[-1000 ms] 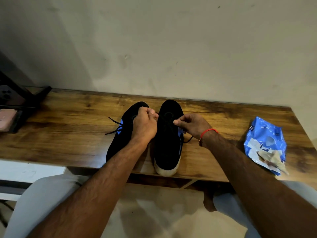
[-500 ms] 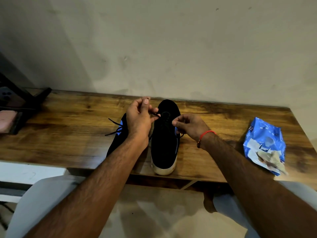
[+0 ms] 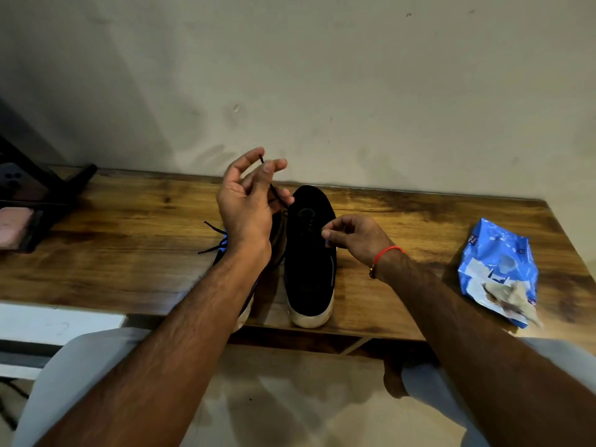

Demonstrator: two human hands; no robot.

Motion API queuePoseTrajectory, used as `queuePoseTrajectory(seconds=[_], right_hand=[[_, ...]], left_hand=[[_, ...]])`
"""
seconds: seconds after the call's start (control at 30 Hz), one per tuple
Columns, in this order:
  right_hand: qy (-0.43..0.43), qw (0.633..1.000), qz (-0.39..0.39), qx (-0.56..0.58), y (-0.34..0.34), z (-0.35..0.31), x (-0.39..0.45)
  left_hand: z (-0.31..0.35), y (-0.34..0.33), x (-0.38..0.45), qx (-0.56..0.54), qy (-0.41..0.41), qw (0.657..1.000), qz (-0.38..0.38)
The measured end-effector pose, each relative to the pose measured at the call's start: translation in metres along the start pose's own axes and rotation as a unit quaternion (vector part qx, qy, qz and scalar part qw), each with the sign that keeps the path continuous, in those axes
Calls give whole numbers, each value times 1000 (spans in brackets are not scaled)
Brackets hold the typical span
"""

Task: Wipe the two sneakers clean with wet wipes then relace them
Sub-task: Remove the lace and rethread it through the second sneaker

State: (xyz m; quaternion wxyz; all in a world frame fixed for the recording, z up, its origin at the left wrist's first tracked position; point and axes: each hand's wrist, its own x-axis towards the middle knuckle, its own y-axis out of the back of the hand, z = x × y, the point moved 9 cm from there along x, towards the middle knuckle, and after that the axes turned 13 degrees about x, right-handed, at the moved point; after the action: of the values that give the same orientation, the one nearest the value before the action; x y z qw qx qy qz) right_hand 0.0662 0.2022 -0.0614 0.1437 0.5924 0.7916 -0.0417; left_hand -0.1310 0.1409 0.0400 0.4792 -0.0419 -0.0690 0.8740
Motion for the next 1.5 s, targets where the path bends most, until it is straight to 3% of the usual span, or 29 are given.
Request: queuePoseTrajectory(seconds=[0.13,0.73,0.87,0.97,1.07,1.17,1.33,1.5], right_hand=[[16,1000,-3,-1,-1,-3,-1],[87,995,-27,-38,-19,-21,0],[94,993,-25,-59,-20,-21,2],[97,991,-40,-77,-18,-20,3],[94,988,-67,-101,-20,-20,2],[89,988,-76,-103,-20,-21,0],[64,991,-76,-91,-20,-19,-1],[50,993,-68,-79,-19,-19,-4]], left_hand=[[12,10,6,-38,-17,999,35],[39,28,-1,-43,-44,997,56],[18,27,3,43,39,998,35],[-17,16,0,206,135,966,-78],[-42,7,-8,335,132,919,-160],[-50,6,-6,462,51,874,-143],[-51,-5,-6,549,-40,822,-147],[-49,-7,-3,562,-58,813,-137]])
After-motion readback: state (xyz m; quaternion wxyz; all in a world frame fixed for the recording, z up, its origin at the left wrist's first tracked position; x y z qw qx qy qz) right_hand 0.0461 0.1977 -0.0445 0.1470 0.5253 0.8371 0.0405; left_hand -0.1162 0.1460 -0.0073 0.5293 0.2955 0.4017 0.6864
